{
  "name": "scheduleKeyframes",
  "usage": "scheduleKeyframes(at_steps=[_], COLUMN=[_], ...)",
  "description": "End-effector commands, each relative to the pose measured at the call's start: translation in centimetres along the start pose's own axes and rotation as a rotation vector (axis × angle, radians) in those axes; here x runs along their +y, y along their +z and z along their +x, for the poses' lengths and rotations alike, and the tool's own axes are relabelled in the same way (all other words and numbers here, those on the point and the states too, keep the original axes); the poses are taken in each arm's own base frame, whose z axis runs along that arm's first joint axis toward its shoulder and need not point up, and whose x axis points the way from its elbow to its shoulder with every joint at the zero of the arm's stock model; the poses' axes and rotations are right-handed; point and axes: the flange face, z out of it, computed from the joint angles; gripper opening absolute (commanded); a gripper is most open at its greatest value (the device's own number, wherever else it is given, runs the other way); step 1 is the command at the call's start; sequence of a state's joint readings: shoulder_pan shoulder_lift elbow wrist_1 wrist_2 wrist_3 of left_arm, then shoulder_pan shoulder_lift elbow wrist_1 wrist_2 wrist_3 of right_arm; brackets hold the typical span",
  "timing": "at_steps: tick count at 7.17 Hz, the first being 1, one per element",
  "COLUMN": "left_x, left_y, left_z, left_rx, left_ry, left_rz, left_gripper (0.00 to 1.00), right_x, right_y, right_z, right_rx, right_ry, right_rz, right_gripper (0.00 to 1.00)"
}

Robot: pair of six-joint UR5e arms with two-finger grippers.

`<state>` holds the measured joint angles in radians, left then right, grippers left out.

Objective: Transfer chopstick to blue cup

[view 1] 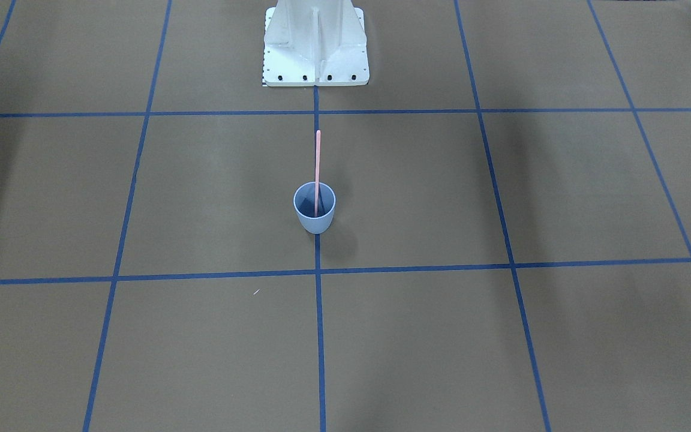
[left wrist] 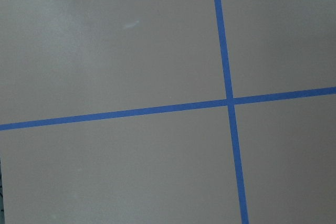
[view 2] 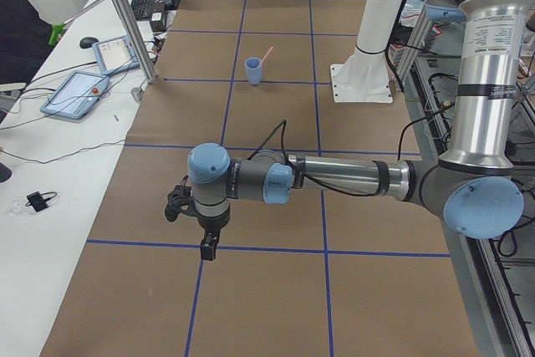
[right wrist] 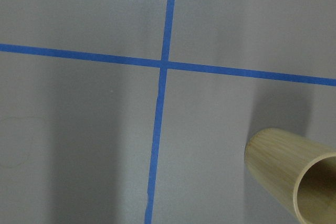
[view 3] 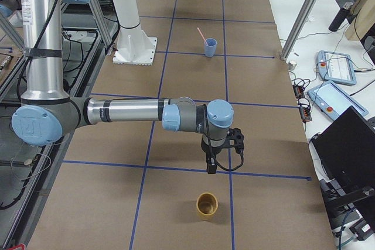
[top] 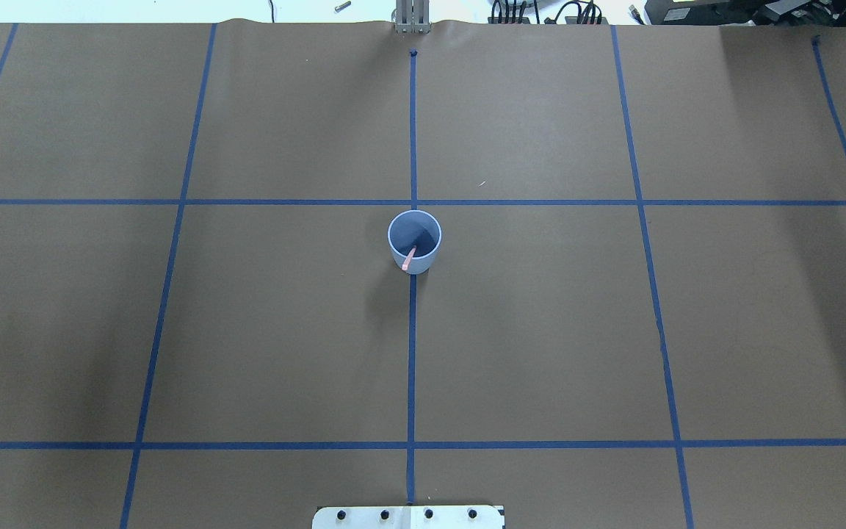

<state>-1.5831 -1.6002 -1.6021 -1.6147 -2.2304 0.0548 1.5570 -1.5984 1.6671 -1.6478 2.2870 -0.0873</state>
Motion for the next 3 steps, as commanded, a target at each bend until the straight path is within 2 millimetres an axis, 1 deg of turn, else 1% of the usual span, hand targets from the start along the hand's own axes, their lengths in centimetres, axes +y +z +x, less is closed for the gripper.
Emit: scheduleKeyframes(at_steps=[1, 3], left_x=[0.05, 0.05], left_y=[0.15, 0.15], left_z=[-0.11, -0.1], left_rx=[0.0, 0.002], left_ry=[-0.002, -0.002], left_rz=[-0.003, -0.003], left_gripper=[0.98, 0.98], right_x=[-0.04, -0.21], right_y=[-0.23, -0.45], right_z=[-0.2, -0.4], right_rx=[0.0, -0.001], right_ry=[-0.004, -0.008], right_rz=[0.004, 0.009], right_gripper=[1.0, 1.0])
